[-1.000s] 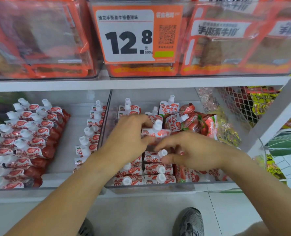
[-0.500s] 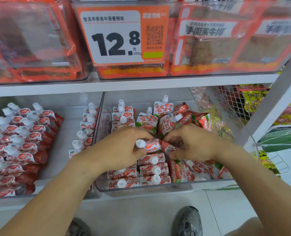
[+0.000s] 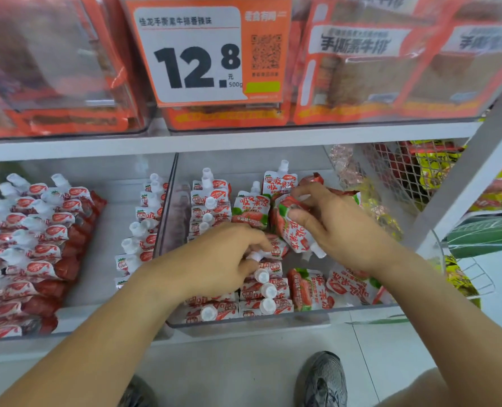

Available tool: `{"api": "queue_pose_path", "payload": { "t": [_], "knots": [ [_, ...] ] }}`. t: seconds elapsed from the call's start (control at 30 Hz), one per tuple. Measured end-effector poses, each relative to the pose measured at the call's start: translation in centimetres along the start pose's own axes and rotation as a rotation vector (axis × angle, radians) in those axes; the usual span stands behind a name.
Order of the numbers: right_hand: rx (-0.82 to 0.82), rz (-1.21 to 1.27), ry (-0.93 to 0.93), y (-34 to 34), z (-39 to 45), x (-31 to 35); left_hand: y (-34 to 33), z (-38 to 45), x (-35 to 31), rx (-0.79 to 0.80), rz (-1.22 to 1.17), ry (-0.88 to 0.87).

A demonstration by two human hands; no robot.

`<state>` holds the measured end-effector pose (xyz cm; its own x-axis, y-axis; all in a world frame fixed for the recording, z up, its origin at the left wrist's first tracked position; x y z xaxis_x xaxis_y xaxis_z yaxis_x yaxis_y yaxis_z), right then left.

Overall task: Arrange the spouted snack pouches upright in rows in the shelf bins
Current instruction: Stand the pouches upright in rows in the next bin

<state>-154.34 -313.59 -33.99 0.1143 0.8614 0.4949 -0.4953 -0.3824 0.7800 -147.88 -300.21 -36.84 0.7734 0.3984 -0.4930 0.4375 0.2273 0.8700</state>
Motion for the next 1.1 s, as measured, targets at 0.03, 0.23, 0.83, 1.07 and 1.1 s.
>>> {"api": "queue_pose_path", "payload": {
  "t": [0.03,0.23,0.83,1.07,1.1],
  "knots": [
    [-0.019,0.024,-0.012,-0.1,0.2,-0.2,0.2,0.0,0.2,-0.003,-0.023,0.016],
    [0.083,0.125,-0.121,-3.6,0.5,-1.2,-0.1,0.7,0.6,0.000,0.002,0.055],
    [0.281,0.084,0.056,-6.1,2.2,-0.1,1.9,-0.2,0.6,-0.263,-0.016,0.024],
    [0.559,0.561,-0.276,-6.9,2.8,-0.2,1.7,0.0,0.6,-0.267,0.075,-0.005],
    [0.477,0.555,-0.322,-5.9,3.7,-1.0,1.5,0.0,0.6,-0.244,0.090,-0.009]
  ]
}}
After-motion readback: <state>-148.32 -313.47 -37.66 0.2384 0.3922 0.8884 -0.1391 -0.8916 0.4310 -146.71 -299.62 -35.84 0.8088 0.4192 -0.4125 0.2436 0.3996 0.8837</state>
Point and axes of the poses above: each hand's wrist, its own z-axis towards the middle knuckle, its own y-axis out of the back of the hand, x = y × z, the point moved 8 cm from there along z, towards the middle knuckle, and after that the axes turned 12 degrees about -x, right-handed, at the moved point
